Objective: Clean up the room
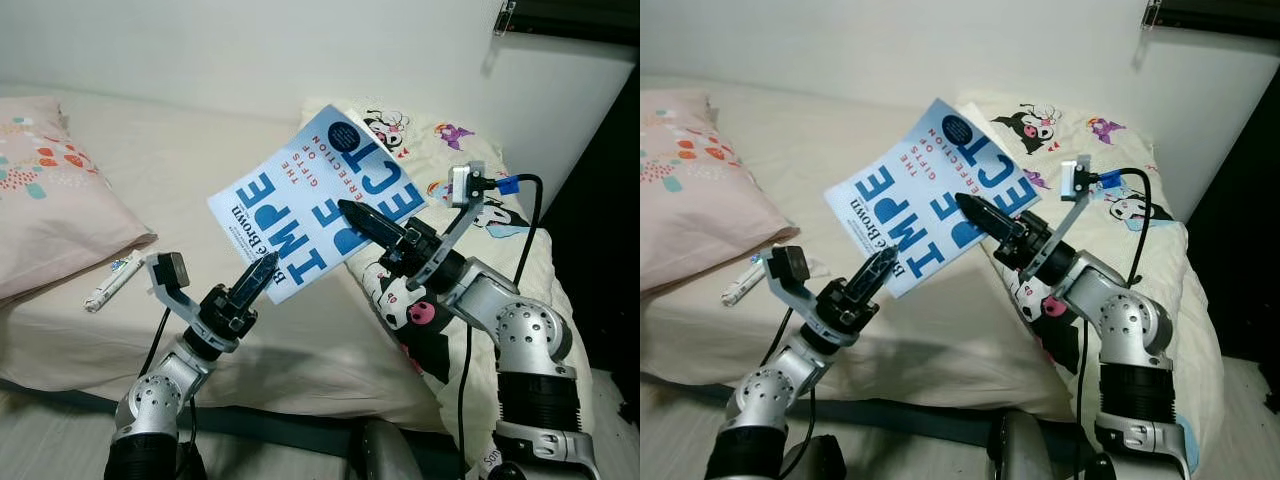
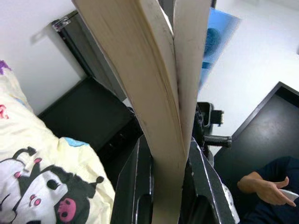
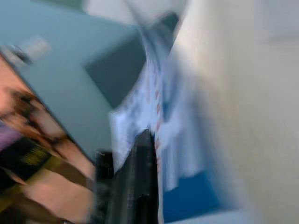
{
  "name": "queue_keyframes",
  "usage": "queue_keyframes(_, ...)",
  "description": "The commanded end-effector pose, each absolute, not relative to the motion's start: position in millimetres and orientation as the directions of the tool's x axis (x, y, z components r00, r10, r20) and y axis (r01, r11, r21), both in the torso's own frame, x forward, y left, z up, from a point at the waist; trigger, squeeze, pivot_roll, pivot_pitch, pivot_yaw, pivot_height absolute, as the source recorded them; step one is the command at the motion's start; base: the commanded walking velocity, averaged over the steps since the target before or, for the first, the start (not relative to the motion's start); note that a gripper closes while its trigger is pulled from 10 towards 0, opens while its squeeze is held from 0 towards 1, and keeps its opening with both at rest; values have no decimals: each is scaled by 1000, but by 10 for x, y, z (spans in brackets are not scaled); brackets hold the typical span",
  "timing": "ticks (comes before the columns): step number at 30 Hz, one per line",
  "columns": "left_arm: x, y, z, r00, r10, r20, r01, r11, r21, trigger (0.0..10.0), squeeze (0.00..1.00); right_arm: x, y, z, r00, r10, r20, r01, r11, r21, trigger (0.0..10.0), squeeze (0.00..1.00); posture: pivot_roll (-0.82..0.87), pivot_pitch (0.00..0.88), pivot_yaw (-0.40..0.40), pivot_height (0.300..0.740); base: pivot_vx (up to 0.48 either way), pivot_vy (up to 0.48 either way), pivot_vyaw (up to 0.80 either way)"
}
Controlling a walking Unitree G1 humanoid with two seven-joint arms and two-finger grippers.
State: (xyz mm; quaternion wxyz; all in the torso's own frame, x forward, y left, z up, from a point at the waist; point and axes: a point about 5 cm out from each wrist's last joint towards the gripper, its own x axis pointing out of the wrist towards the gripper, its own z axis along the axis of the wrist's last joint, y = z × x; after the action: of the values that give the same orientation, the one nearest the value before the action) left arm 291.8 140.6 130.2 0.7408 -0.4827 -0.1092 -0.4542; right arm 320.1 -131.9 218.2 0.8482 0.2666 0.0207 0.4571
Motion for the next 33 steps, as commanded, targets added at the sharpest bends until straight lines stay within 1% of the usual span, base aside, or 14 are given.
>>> queue_keyframes(1,2945,1384,1407,533,-557,637,809,113,-577,0,0,3253,-1356,1896,656,753,55,-679,557,479,10000,514,-60,0,-92,465,0,0,0)
queue_keyframes(2,2954,1378,1408,537,-551,638,807,116,-579,0,0,3303,-1403,1873,697,716,52,-646,595,478,10000,1000,-57,0,-93,465,0,0,0)
queue_keyframes(8,3091,1537,1460,629,-439,642,765,203,-611,0,0,3451,-1744,1961,845,523,115,-497,687,530,10000,1000,-65,0,-85,465,0,0,0)
queue_keyframes(13,3153,1721,1490,678,-364,638,732,266,-627,0,0,3467,-1956,1978,900,415,135,-415,720,556,10000,1000,-68,0,-81,465,0,0,0)
queue_keyframes(14,3212,2003,1568,727,-259,635,683,361,-635,0,0,3451,-2255,1972,949,282,140,-310,768,560,10000,1000,-67,0,-82,465,0,0,0)
queue_keyframes(16,3212,2003,1568,727,-259,635,683,361,-635,0,0,3451,-2255,1972,949,282,140,-310,768,560,10000,1000,-67,0,-82,465,0,0,0)
queue_keyframes(20,3245,2332,1726,758,-140,637,616,475,-628,0,0,3393,-2808,1900,993,8,115,-73,813,577,10000,1000,-65,0,-84,465,0,0,0)
queue_keyframes(21,3245,2332,1726,758,-140,637,616,475,-628,0,0,3393,-2808,1900,993,8,115,-73,813,577,10000,1000,-65,0,-84,465,0,0,0)
queue_keyframes(23,3232,2470,1871,749,-103,655,597,533,-599,0,0,3242,-3264,1749,977,-207,59,131,793,595,10000,1000,-65,0,-80,465,0,0,0)
queue_keyframes(28,3226,2481,1984,740,-114,662,594,572,-566,0,0,3005,-3617,1472,927,-373,-29,307,713,631,10000,1000,-53,0,-71,465,0,0,0)
queue_keyframes(29,3237,2441,1965,754,-136,642,583,589,-560,2549,0,2963,-3635,1379,921,-385,-59,330,688,646,10000,1000,-49,0,-64,465,0,0,0)
queue_keyframes(30,3237,2441,1965,754,-136,642,583,589,-560,2549,0,2963,-3635,1379,921,-385,-59,330,688,646,10000,1000,-49,0,-64,465,0,0,0)
queue_keyframes(31,3244,2415,1947,765,-150,627,573,602,-555,9843,0,2941,-3635,1321,918,-389,-78,341,674,655,10000,1000,-48,0,-61,465,0,0,0)
queue_keyframes(33,3255,2389,1906,785,-155,600,550,621,-559,9843,0,2921,-3618,1236,917,-386,-104,353,660,663,10000,1000,-45,0,-54,465,0,0,0)
